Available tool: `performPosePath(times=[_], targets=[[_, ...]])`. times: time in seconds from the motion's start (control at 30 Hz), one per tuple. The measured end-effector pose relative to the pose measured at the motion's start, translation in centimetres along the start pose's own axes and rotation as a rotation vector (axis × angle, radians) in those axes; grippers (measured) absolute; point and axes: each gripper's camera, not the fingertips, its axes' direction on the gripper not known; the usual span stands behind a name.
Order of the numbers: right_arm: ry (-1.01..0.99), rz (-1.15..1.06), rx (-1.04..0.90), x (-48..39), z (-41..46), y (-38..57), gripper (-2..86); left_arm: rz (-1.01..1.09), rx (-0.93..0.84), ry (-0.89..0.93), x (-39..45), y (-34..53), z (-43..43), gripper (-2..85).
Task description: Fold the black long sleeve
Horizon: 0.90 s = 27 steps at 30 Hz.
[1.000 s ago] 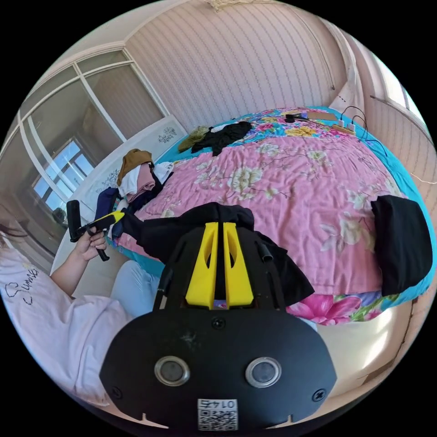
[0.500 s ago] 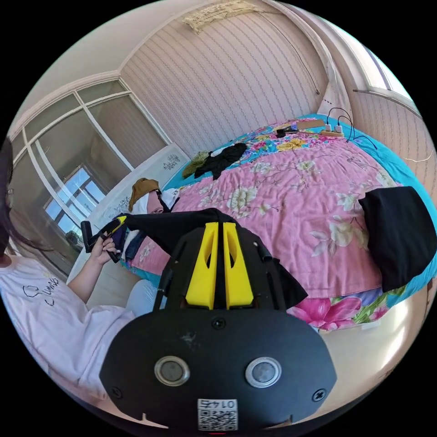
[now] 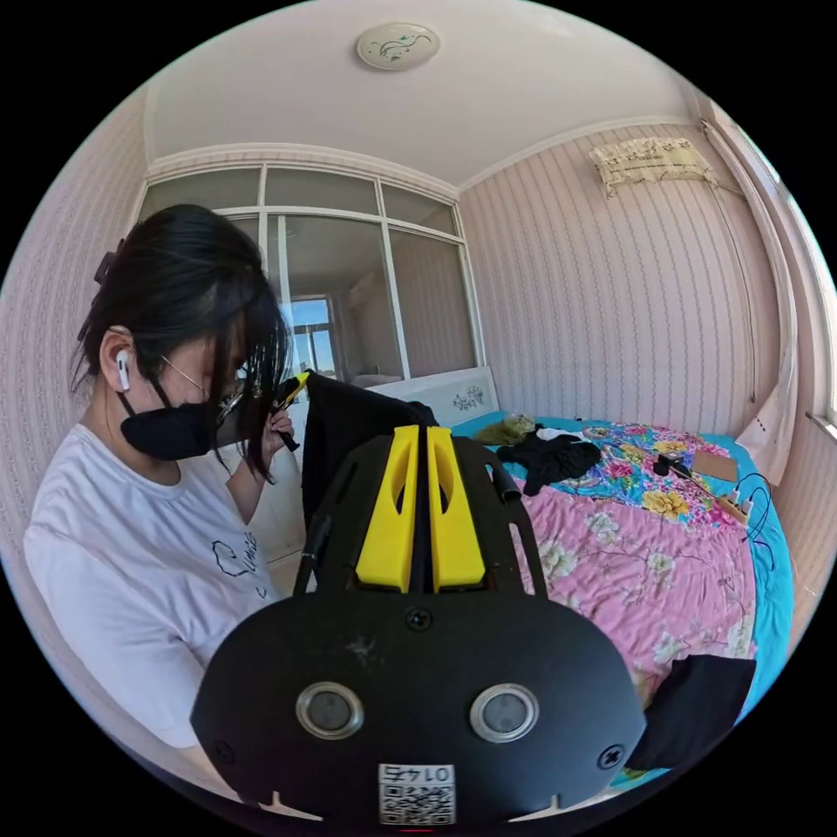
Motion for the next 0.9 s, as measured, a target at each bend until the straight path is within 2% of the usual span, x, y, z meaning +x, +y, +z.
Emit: performPosePath(times=[0.07, 0.17, 0.27, 0.33, 0.4, 0.5, 0.57, 0.7, 0.8, 0.9], targets=[[-0.029, 0.016, 0.003, 0.6, 0.2, -0.8, 0.4, 0.047, -0.021, -0.060, -0.1, -0.6, 0.4, -1.0], [0.012, 0.076, -0.080, 5.8, 4.5, -2.8, 0.3, 0.094, -0.151, -0.195, -3.3, -0.7, 6.1, -0.9], [0.038, 0.227, -0.205, 16.2, 12.9, -4.2, 0.2, -0.007, -0.362, -0.224, -11.0, 1.4, 16.5, -0.8], [0.133, 0.392, -0.277, 25.5, 20.1, -3.6, 0.3, -0.152, -0.544, -0.307, -17.2, 5.3, 24.2, -0.3], [0.209, 0.531, -0.330, 31.2, 24.4, -0.9, 0.3, -0.220, -0.629, -0.395, -19.7, 8.2, 26.9, 0.6], [0.363, 0.666, -0.452, 35.5, 27.7, 5.0, 0.6, -0.275, -0.593, -0.395, -20.7, 12.1, 27.0, 3.4], [0.356, 0.608, -0.485, 35.4, 27.9, 8.6, 0.9, -0.235, -0.645, -0.361, -20.5, 14.6, 26.2, 4.3], [0.294, 0.633, -0.588, 35.2, 27.3, 20.1, 2.6, -0.211, -0.891, -0.238, -17.4, 23.7, 23.4, 4.6], [0.278, 0.759, -0.687, 36.8, 27.3, 27.4, 6.4, -0.398, -0.980, -0.211, -15.9, 30.1, 21.9, 4.7], [0.323, 0.827, -0.655, 38.9, 26.0, 30.0, 8.7, -0.583, -0.993, -0.214, -15.3, 34.6, 22.1, 6.5]])
